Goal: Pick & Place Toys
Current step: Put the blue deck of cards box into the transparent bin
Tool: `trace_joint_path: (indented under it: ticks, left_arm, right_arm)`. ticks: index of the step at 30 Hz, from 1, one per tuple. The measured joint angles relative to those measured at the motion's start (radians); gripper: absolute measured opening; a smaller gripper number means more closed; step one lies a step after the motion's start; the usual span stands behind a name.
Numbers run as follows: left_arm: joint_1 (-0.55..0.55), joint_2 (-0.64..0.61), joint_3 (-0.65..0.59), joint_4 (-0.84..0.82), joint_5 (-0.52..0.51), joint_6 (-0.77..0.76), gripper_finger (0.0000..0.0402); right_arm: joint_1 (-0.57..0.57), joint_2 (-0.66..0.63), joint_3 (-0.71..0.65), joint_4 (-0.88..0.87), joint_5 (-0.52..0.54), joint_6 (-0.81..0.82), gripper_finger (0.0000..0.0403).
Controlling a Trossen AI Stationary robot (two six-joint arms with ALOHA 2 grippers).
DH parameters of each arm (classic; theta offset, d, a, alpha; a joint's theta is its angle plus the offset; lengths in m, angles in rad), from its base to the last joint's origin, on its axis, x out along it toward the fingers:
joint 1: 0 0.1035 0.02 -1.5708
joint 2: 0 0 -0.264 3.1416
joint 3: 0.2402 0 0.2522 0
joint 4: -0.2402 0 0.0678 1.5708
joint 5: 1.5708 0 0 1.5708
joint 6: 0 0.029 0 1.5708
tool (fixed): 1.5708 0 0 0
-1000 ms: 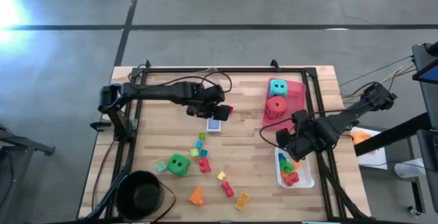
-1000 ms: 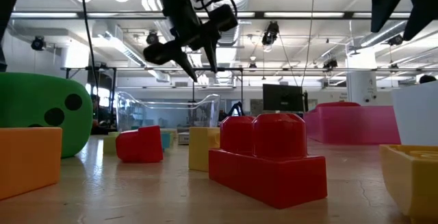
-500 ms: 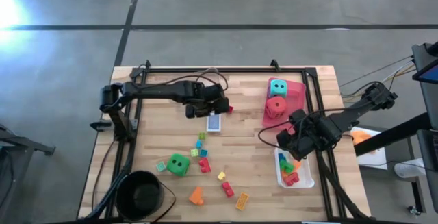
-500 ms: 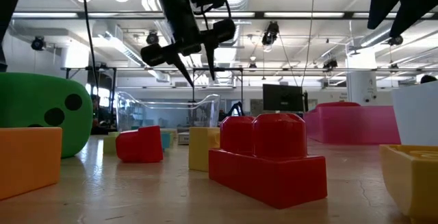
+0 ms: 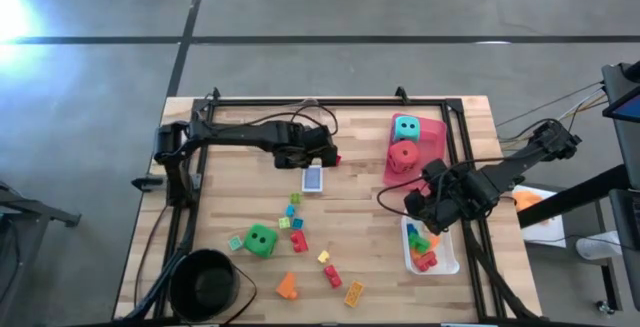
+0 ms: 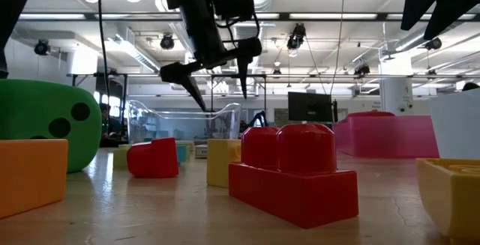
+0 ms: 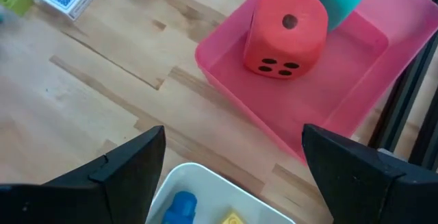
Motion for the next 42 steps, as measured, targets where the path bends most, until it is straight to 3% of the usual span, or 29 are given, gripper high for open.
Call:
trace_joint_path:
  ticks: [13, 33, 42]
  left_arm:
    - [-0.03, 0.121, 0.0, -0.004, 0.095, -0.045, 0.0368]
    - [-0.036, 0.133, -0.024, -0.003, 0.035, -0.029, 0.0368]
    - [-0.045, 0.133, -0.067, 0.091, 0.018, -0.041, 0.0368]
  right_arm:
    - [0.0, 0.0, 0.0, 0.022, -0.003, -0.051, 0.0336]
    - [0.0, 0.0, 0.0, 0.072, -0.003, -0.103, 0.0337]
    - [0.0, 0.0, 0.0, 0.076, -0.003, -0.104, 0.0337]
